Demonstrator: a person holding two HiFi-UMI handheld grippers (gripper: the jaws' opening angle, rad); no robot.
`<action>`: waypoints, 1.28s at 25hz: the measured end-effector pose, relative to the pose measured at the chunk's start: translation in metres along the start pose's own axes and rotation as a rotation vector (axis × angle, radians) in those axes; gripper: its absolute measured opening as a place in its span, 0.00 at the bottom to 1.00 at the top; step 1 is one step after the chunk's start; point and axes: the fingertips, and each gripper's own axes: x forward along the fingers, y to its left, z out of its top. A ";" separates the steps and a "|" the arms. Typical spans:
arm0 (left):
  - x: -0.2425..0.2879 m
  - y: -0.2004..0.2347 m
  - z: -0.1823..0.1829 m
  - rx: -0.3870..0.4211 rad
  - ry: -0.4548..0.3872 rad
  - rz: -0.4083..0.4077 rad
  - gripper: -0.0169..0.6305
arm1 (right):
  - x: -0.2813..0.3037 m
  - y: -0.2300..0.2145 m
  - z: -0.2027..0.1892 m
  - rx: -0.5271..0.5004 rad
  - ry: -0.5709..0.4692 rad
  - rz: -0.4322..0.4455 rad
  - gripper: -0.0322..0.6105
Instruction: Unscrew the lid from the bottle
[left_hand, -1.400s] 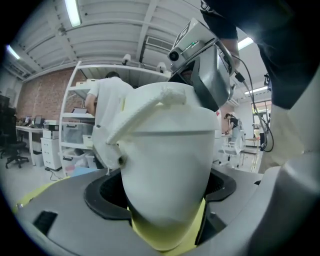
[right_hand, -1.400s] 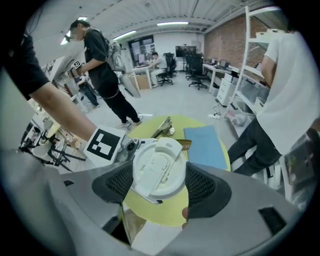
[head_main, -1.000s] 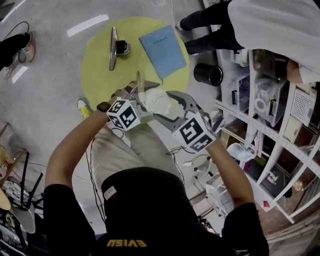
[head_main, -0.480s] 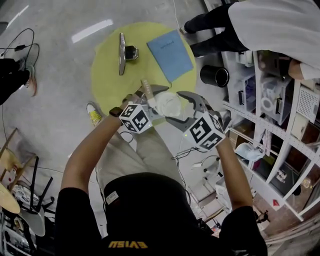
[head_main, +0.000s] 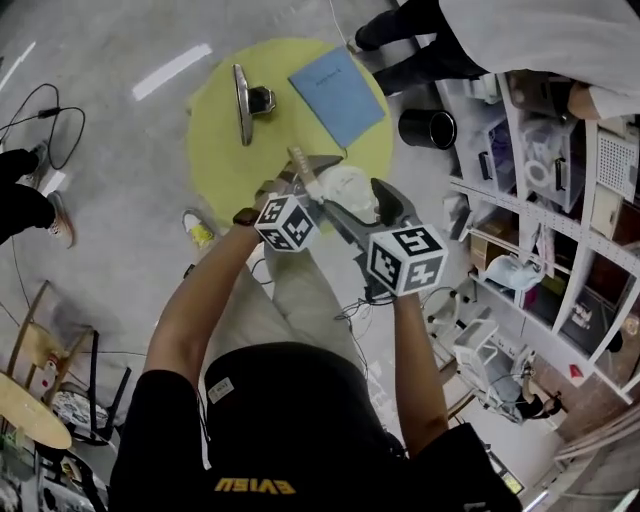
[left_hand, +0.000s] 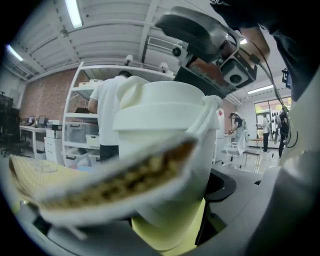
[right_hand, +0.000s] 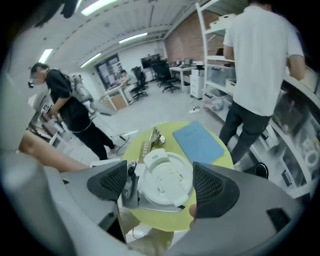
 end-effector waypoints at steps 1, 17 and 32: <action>0.000 0.001 0.000 -0.003 0.004 0.000 0.69 | 0.003 -0.002 0.000 0.025 -0.008 -0.028 0.69; -0.011 -0.004 0.003 0.013 0.088 -0.017 0.67 | 0.008 -0.006 -0.011 -0.125 0.116 -0.049 0.58; -0.007 -0.006 0.005 0.005 0.055 -0.045 0.67 | 0.008 0.003 -0.020 -0.579 0.241 0.162 0.58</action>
